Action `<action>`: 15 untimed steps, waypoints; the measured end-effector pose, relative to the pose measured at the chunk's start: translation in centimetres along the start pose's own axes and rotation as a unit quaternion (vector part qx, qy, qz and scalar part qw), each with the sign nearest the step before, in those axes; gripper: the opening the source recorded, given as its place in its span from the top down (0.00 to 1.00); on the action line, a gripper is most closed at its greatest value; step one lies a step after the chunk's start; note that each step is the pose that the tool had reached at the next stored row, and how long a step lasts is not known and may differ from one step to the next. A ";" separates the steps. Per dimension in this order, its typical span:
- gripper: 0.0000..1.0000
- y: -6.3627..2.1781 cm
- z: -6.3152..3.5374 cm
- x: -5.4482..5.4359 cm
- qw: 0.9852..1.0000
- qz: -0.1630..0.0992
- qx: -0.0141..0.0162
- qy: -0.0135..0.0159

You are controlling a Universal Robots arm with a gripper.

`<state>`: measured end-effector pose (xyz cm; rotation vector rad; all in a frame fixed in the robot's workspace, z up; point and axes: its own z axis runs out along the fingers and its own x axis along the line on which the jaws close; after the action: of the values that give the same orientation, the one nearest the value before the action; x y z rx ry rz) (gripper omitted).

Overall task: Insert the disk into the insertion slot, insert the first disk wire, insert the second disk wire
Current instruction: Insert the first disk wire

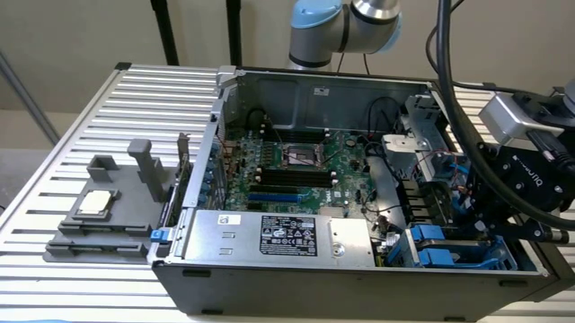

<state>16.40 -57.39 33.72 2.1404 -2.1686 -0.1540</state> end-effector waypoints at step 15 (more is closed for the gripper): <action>0.84 -0.41 0.32 0.0 1.000 0.017 -0.003 0.000</action>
<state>16.76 -57.39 33.34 2.0985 -2.2007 -0.1579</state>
